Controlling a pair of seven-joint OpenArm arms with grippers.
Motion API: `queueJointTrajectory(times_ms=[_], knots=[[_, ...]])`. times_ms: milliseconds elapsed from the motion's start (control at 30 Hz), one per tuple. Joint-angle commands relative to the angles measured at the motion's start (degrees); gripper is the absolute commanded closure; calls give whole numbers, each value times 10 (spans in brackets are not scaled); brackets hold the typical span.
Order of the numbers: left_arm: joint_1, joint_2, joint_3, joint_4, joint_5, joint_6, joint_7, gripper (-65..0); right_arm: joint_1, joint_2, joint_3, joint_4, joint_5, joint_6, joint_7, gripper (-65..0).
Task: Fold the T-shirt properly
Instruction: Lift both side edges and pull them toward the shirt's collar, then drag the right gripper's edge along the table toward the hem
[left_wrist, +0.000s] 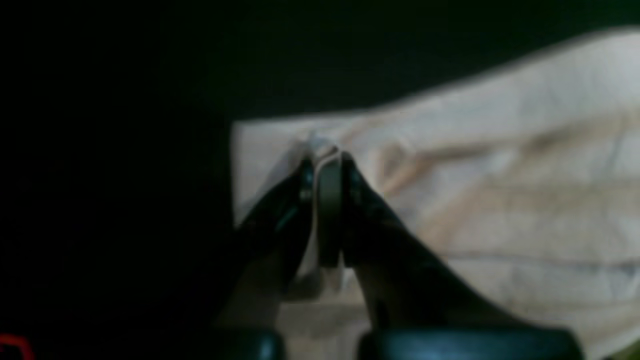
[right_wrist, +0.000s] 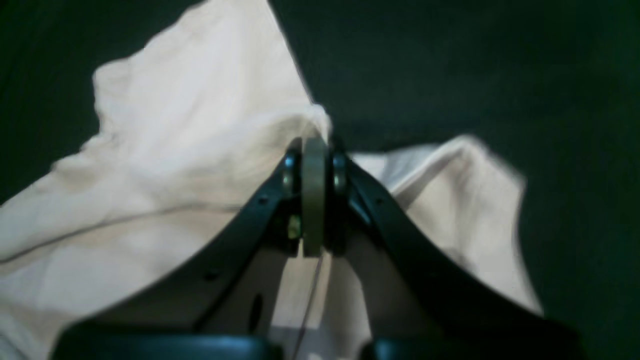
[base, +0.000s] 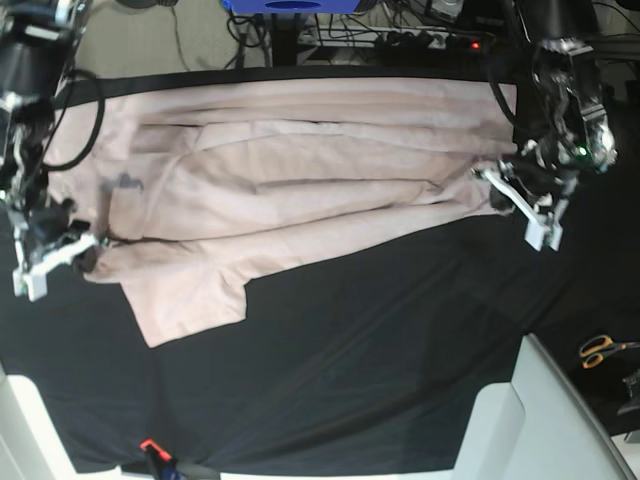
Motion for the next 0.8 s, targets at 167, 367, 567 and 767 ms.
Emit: queueJointTrajectory(times_ms=[167,367,567,767], knots=[[9,-8,-11,50,-1,1,-10,0,-18,-4,51,51,4,4,-43,0],[9,-25,-9,50,-1,1,-9,0,-37,15,51,49,3,4,-42,0],[22,-26,-6,52,-1,1,-7,0,-51,29,51,48,2,4,-55,0],[49,-29,-7,53,-1,1,-10,0,-63,30,51,50,3,4,-61,0]])
